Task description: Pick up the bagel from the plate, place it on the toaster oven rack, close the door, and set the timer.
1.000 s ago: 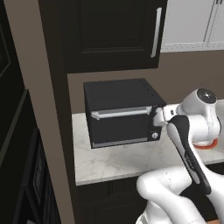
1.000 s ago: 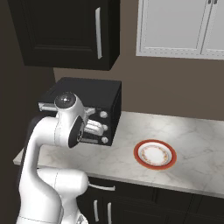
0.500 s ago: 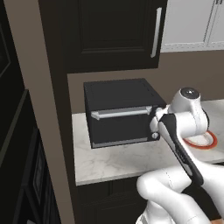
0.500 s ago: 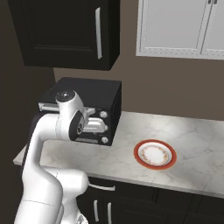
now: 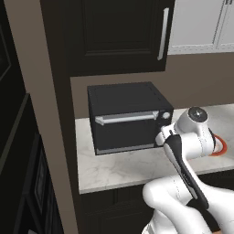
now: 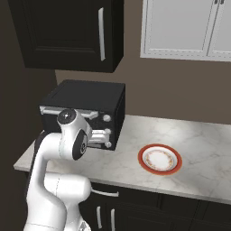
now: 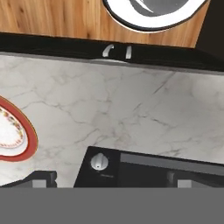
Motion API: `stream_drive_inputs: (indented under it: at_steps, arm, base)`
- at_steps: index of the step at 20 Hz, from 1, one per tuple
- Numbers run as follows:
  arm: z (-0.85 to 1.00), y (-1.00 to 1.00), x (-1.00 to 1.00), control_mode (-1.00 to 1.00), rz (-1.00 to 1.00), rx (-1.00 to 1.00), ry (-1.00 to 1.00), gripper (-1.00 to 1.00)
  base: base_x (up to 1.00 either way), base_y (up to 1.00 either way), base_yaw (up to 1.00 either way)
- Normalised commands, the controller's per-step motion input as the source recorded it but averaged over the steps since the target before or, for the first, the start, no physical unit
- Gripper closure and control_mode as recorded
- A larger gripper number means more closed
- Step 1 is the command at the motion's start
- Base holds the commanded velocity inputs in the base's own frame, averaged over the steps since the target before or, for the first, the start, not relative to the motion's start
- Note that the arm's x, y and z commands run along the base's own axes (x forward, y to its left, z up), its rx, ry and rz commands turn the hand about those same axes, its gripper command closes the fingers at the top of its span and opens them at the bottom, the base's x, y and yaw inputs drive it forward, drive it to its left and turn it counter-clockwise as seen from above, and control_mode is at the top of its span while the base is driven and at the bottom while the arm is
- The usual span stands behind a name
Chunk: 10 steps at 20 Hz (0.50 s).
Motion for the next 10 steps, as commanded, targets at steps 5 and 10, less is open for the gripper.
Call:
stream_drive_inputs:
  at_steps: [5,10]
  arm:
    - [-0.29,-0.11,0.01,-1.00,0.01,0.00,-0.12,-1.00]
    - [-0.09,-0.11,0.26,-1.00,0.02,0.00,0.00,-1.00]
  base:
    - [0.00,0.00,0.00]
    - [0.00,0.00,0.00]
